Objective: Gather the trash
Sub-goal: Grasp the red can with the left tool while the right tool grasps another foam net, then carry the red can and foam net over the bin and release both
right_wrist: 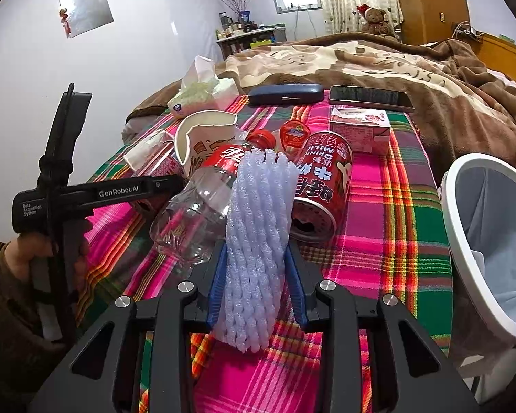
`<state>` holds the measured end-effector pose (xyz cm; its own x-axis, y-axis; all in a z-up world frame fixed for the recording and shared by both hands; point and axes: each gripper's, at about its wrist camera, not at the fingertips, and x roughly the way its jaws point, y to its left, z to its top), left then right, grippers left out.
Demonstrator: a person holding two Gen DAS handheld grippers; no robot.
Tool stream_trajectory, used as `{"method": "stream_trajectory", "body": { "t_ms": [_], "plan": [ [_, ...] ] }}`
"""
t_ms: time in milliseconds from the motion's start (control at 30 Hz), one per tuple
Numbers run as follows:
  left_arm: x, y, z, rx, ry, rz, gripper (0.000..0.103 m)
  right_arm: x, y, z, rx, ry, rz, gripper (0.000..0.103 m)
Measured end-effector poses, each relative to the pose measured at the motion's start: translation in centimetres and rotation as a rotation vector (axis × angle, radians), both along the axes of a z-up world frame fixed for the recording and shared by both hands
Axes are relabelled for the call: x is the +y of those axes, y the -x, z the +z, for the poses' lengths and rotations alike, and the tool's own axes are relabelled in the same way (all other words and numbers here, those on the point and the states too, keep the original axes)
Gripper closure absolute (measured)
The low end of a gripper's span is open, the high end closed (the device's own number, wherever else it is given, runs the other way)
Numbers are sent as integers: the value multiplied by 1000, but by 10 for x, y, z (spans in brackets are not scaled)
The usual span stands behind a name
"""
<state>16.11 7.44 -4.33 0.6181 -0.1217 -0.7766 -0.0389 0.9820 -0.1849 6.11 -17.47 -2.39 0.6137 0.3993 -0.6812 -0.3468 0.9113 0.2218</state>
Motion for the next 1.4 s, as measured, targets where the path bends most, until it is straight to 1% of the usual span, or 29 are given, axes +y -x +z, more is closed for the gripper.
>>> {"method": "stream_trajectory", "body": {
  "t_ms": [100, 467, 633, 800, 1033, 1233, 1400],
  "plan": [
    [0, 4, 1, -7, 13, 5, 51, -1, 1, 0, -2, -1, 1, 69],
    [-3, 24, 12, -36, 1, 2, 51, -5, 3, 6, -19, -18, -13, 69],
    [-6, 37, 25, -61, 0, -5, 51, -11, 5, 12, -31, -34, -21, 69],
    [-13, 51, 43, -109, -3, -26, 51, -21, 7, 19, -47, -48, -41, 69],
    [-31, 60, 62, -146, -9, -68, 51, -39, 9, 29, -75, -55, -84, 69],
    [-59, 68, 78, -184, -22, -125, 51, -55, 8, 35, -96, -51, -131, 69],
    [-84, 69, 84, -198, -23, -176, 51, -74, 7, 39, -112, -44, -176, 69]
  ]
}}
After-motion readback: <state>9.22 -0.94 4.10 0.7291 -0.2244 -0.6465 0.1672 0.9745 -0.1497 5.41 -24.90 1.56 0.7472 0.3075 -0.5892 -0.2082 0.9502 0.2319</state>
